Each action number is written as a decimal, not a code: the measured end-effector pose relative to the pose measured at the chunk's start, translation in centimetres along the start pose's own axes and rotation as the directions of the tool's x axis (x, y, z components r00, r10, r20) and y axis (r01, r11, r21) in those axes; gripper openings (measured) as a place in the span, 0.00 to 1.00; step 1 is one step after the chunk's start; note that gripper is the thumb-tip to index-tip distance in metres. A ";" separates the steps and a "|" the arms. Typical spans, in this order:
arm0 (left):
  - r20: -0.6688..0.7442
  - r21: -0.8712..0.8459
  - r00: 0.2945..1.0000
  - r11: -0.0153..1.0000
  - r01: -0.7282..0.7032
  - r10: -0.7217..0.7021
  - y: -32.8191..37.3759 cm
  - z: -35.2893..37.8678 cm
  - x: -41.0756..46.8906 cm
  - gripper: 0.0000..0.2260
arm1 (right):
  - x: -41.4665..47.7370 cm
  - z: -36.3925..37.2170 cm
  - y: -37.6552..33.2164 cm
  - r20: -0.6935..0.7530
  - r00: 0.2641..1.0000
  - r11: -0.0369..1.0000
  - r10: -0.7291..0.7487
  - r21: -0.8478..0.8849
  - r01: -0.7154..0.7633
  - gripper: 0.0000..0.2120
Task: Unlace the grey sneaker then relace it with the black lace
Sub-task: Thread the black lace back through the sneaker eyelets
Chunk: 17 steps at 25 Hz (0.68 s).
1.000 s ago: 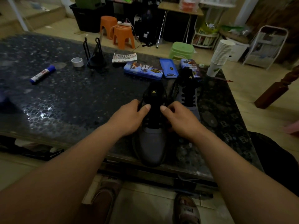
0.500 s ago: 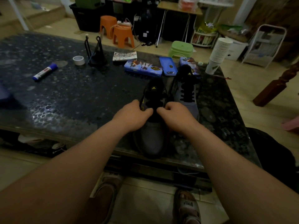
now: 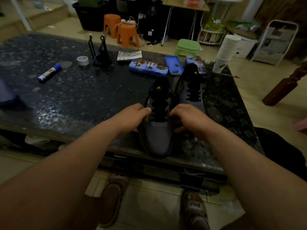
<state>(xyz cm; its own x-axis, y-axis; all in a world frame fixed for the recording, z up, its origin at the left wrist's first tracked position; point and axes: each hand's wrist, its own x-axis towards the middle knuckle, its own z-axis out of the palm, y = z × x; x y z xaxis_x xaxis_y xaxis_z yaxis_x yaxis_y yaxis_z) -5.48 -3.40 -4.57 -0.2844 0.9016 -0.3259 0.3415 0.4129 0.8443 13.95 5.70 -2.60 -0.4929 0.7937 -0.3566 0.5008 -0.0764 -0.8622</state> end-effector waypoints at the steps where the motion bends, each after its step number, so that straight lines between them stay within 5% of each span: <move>1: -0.007 0.016 1.000 1.000 -0.024 0.025 -0.4 0.1 -0.1 0.15 | -0.2 0.0 0.1 0.007 1.000 1.000 0.002 0.004 -0.002 0.06; 5: -0.152 0.262 0.982 0.963 -0.067 0.109 0.0 1.3 -0.1 0.16 | -1.1 1.1 0.1 -0.091 0.986 0.934 -0.138 -0.344 0.099 0.15; 8: -0.209 0.307 0.975 0.952 -0.004 0.071 0.9 1.9 0.0 0.17 | -1.2 2.0 -0.4 -0.159 0.963 0.853 -0.217 -0.511 0.107 0.14; 14: -0.278 0.497 0.952 0.867 0.030 0.127 1.3 3.4 -0.9 0.18 | -0.8 2.8 0.5 -0.197 0.944 0.840 -0.265 -0.527 0.126 0.11; 17: -0.193 0.270 0.978 0.962 -0.029 0.084 0.4 2.1 -0.1 0.20 | 0.1 1.6 1.3 -0.178 0.976 0.951 -0.124 -0.303 0.065 0.22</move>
<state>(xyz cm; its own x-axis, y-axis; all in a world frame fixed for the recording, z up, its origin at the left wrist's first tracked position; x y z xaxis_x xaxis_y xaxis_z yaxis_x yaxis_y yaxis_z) -3.47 -3.05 -5.09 -0.4226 0.8911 -0.1654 0.5791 0.4059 0.7070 13.39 4.70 -4.37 -0.4164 0.8917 -0.1773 0.6593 0.1618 -0.7343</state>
